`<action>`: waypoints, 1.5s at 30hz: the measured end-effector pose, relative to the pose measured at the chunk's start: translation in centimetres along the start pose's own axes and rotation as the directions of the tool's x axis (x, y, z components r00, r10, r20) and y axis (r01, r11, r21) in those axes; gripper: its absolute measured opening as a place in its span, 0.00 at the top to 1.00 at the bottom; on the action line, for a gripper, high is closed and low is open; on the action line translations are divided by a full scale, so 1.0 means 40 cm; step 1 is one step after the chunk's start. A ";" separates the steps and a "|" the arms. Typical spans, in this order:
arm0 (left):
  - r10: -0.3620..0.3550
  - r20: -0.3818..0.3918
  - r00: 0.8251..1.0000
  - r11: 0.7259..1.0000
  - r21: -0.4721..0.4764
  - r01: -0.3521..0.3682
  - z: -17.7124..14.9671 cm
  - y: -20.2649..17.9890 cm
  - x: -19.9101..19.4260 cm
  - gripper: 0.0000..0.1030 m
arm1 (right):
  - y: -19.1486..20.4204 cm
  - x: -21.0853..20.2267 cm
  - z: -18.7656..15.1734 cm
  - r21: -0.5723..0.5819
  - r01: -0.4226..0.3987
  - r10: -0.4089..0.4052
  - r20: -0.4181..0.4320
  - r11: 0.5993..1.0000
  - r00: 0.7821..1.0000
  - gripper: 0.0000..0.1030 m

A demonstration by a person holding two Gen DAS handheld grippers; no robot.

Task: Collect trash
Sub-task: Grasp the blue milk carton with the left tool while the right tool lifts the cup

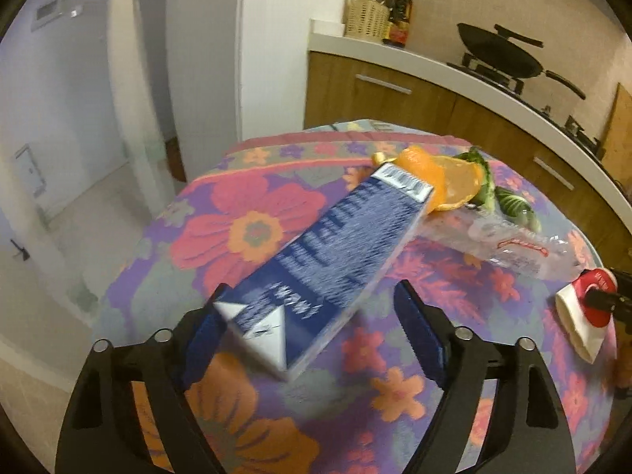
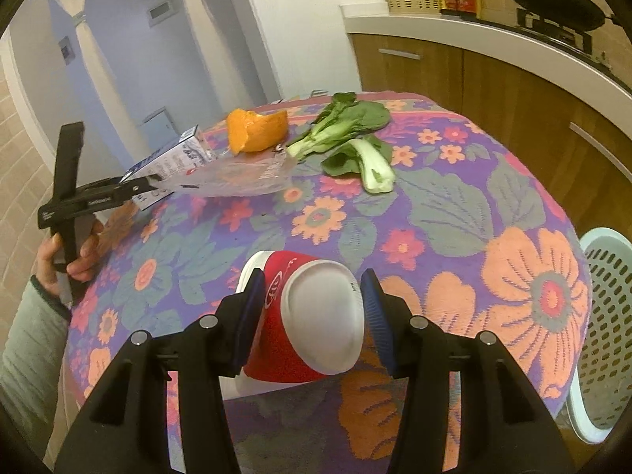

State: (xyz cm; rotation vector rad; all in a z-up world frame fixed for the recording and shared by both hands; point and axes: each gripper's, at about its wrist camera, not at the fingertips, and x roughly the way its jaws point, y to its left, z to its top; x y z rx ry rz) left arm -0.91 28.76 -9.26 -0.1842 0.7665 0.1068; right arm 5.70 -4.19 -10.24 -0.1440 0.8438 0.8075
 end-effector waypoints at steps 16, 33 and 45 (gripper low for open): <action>0.032 0.071 0.997 0.985 -0.171 -0.019 -0.087 -0.108 -0.107 0.65 | -0.014 -0.076 -0.007 -0.015 -0.001 0.002 0.050 1.000 0.999 0.55; 0.000 0.140 0.990 0.976 -0.214 0.031 -0.149 -0.147 -0.148 0.65 | 0.137 -0.106 -0.085 -0.318 0.062 -0.040 0.078 0.946 0.996 0.55; -0.005 0.129 0.992 0.981 -0.191 0.029 -0.147 -0.155 -0.136 0.65 | 0.014 -0.112 -0.067 -0.172 0.037 -0.025 0.073 0.984 0.997 0.51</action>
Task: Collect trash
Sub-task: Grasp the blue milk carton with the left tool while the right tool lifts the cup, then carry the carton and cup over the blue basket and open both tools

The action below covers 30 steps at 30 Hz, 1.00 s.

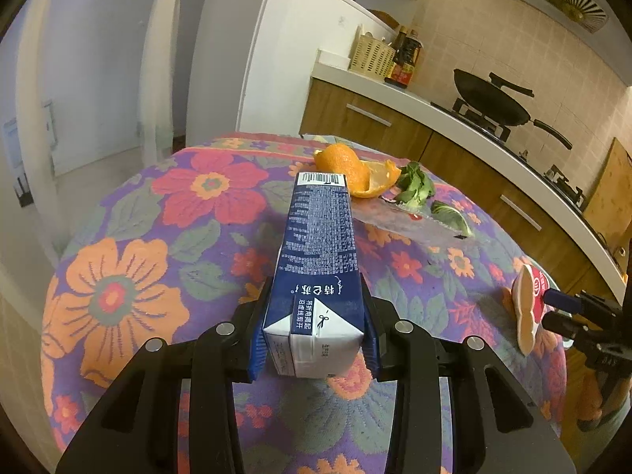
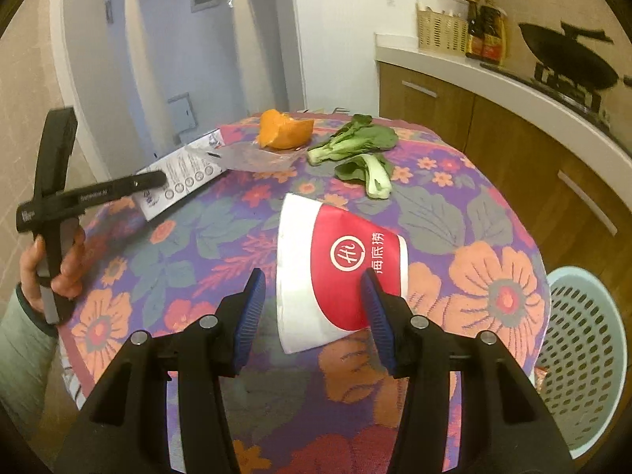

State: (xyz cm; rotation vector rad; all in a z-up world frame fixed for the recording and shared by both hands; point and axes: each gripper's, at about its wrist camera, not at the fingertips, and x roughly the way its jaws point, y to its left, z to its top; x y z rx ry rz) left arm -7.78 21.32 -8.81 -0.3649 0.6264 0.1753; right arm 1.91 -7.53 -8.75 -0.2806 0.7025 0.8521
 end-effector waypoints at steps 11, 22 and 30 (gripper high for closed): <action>-0.002 0.001 1.000 1.000 0.001 0.002 -0.005 -0.002 -0.004 0.65 | -0.092 0.037 -0.016 0.174 0.148 -0.144 -0.040 0.973 0.989 0.41; -0.040 0.047 0.998 0.994 -0.102 0.045 -0.039 0.015 -0.078 0.66 | -0.089 -0.028 -0.005 0.166 0.165 -0.174 0.044 0.972 0.984 0.56; -0.075 0.152 0.986 0.992 -0.086 0.088 -0.018 -0.041 -0.214 0.66 | -0.123 -0.111 0.010 0.204 0.157 -0.184 0.120 0.966 0.976 0.56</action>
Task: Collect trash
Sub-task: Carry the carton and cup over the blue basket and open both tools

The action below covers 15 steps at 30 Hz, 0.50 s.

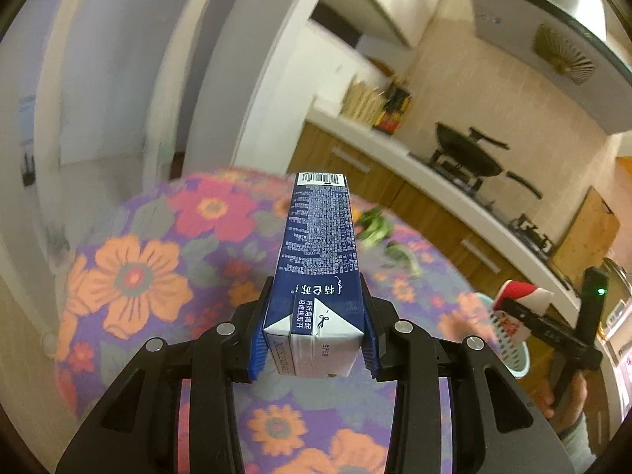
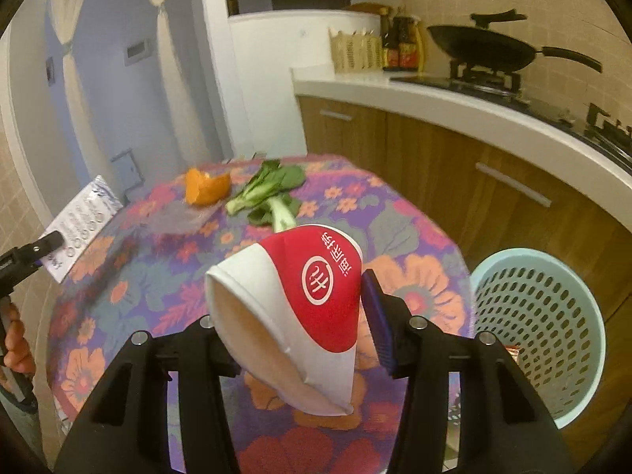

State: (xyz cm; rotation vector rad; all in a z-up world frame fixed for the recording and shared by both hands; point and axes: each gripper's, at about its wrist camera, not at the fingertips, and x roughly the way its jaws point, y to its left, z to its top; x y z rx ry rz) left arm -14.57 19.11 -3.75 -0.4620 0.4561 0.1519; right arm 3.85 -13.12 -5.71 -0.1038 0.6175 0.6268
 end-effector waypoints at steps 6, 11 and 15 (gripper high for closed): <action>-0.077 0.026 0.997 0.991 0.112 0.074 0.049 -0.152 -0.009 0.65 | -0.102 -0.070 0.019 0.059 0.070 -0.074 0.066 0.996 0.995 0.56; -0.171 -0.036 0.985 0.962 0.210 0.174 0.062 -0.335 0.069 0.65 | -0.226 -0.110 0.017 0.138 0.144 -0.155 0.076 0.980 0.985 0.56; -0.211 -0.114 0.971 0.925 0.298 0.237 0.052 -0.500 0.150 0.65 | -0.335 -0.129 0.005 0.209 0.209 -0.226 0.059 0.955 0.972 0.56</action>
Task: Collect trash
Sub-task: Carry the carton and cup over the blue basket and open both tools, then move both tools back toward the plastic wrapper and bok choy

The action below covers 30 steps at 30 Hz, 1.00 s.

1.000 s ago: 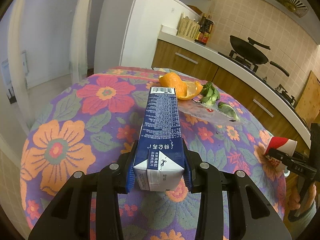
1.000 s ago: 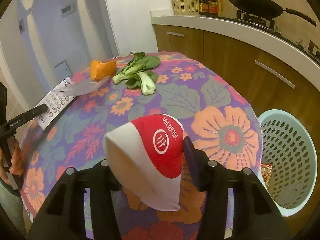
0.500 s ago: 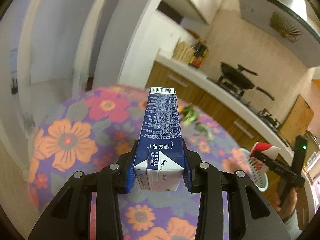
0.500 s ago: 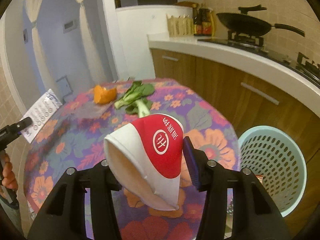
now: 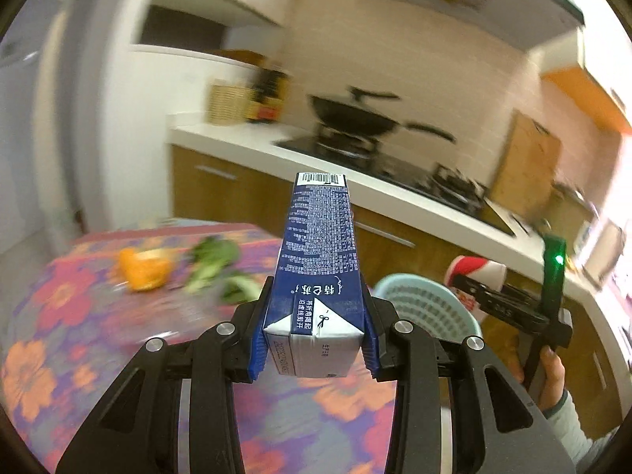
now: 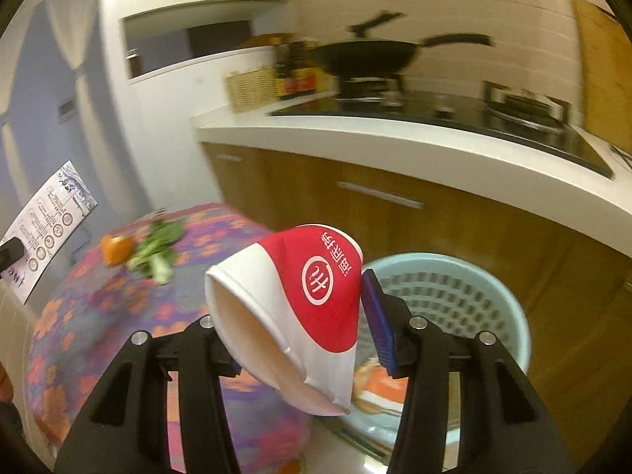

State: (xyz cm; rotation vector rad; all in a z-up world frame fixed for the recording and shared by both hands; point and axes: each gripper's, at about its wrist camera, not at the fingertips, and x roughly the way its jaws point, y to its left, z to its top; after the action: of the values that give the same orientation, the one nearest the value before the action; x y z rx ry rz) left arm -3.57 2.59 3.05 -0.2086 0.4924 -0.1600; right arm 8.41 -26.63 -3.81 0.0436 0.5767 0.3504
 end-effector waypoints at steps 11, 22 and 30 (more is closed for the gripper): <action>-0.123 -0.215 0.969 0.976 0.149 0.157 0.027 -0.297 0.356 0.65 | -0.246 0.115 -0.074 0.212 0.130 -0.089 -0.196 0.969 0.977 0.55; -0.117 -0.397 0.910 0.977 0.120 0.178 -0.066 -0.376 0.596 0.65 | -0.356 0.179 -0.143 0.345 0.140 -0.037 -0.290 0.928 0.956 0.54; -0.095 -0.406 0.909 0.978 0.131 0.161 -0.094 -0.395 0.634 0.52 | -0.389 0.170 -0.139 0.379 0.139 -0.028 -0.285 0.915 0.958 0.49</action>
State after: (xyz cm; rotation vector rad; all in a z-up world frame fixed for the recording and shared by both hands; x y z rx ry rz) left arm 15.06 -18.39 -7.89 -0.0465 0.8699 -0.3754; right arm 15.55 -39.27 -14.21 0.3657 0.9178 0.1496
